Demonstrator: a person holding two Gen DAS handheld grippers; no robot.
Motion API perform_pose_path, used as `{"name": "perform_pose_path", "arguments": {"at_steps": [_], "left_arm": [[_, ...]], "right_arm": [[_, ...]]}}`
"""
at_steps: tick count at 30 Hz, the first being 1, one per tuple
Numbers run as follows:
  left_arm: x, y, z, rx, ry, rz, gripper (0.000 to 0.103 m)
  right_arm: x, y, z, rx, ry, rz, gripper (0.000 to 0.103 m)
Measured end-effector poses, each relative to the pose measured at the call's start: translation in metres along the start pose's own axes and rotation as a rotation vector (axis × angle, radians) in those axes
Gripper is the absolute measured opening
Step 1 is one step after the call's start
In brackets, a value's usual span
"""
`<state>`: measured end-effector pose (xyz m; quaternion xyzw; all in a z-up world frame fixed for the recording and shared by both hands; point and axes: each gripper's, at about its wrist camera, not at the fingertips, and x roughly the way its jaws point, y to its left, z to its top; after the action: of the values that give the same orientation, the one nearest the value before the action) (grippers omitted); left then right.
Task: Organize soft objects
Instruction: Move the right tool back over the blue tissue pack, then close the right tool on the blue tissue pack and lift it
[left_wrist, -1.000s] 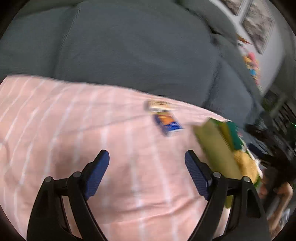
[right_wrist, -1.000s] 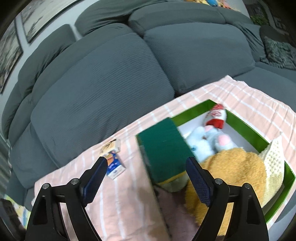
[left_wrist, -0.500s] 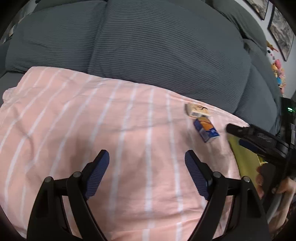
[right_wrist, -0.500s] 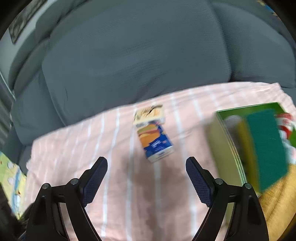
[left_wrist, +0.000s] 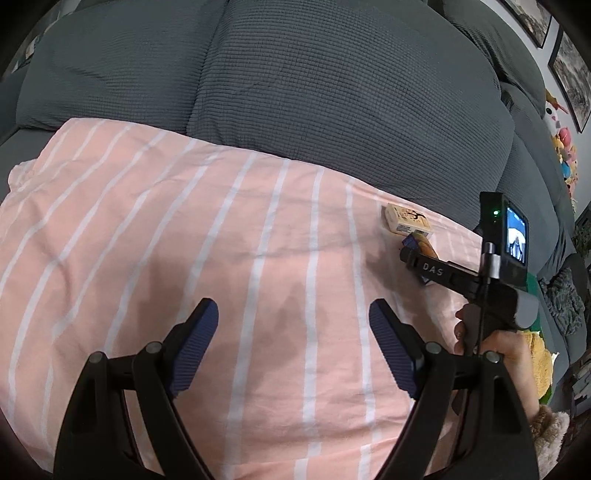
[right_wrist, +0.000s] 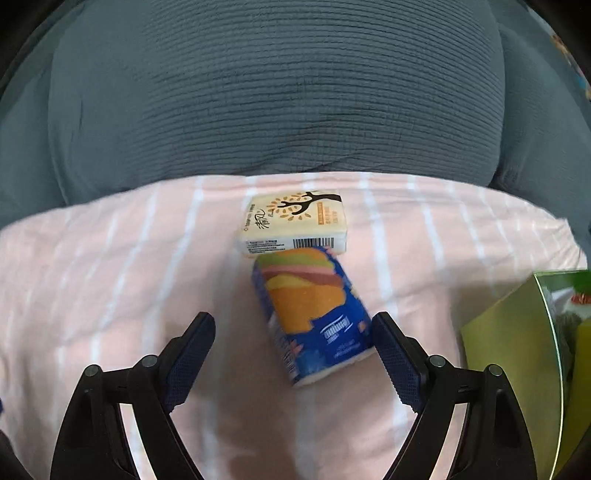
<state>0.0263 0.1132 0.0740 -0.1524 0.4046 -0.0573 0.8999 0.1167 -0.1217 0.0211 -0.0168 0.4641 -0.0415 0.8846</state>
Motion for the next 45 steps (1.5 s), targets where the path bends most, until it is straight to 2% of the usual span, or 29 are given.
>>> {"name": "perform_pose_path", "arguments": {"at_steps": [2,4,6,7,9,12,16,19,21,27,30,33,38,41,45], "left_arm": [[0.0,0.0,-0.001,0.0,0.005,-0.003,0.083],[0.0,-0.002,-0.002,0.007,0.007,-0.001,0.083],[0.0,-0.003,-0.003,0.01,0.009,0.001,0.083],[0.0,-0.003,-0.004,0.011,0.01,0.0,0.083],[0.0,-0.004,-0.005,0.011,0.013,-0.001,0.083],[0.0,-0.004,-0.006,0.01,0.015,0.002,0.083],[0.0,-0.002,-0.006,-0.004,0.018,0.007,0.083],[0.0,0.002,-0.007,-0.02,0.02,0.007,0.083],[0.0,0.004,-0.008,-0.035,0.025,0.002,0.083],[0.003,0.006,-0.012,-0.049,0.055,-0.011,0.083],[0.004,0.004,-0.015,-0.046,0.071,-0.022,0.083],[0.007,0.002,-0.018,-0.044,0.097,-0.046,0.083],[0.018,-0.014,-0.027,-0.025,0.173,-0.147,0.075],[0.027,-0.03,-0.033,0.003,0.217,-0.203,0.064],[0.039,-0.047,-0.042,0.034,0.261,-0.23,0.049]], "right_arm": [[0.0,-0.001,0.0,-0.012,-0.01,-0.015,0.087],[0.0,-0.006,-0.002,0.005,-0.011,0.008,0.086],[0.009,-0.014,-0.004,0.058,0.017,0.052,0.07],[0.015,-0.019,-0.006,0.085,0.046,0.058,0.065],[0.009,-0.019,-0.009,0.063,0.015,0.036,0.059],[-0.003,-0.018,-0.015,0.081,0.024,0.089,0.058],[-0.03,-0.013,-0.029,0.141,0.093,0.148,0.058],[-0.054,-0.003,-0.047,0.151,0.131,0.209,0.058],[-0.07,0.004,-0.065,0.147,0.124,0.239,0.058],[-0.077,0.01,-0.105,0.196,0.224,0.291,0.059],[-0.082,0.005,-0.104,0.199,0.202,0.3,0.073],[-0.088,-0.007,-0.095,0.226,0.144,0.302,0.075],[-0.097,-0.033,-0.085,0.316,0.075,0.393,0.073],[-0.092,-0.032,-0.083,0.339,0.078,0.45,0.049],[-0.077,-0.032,-0.085,0.362,0.134,0.461,0.045]]}}
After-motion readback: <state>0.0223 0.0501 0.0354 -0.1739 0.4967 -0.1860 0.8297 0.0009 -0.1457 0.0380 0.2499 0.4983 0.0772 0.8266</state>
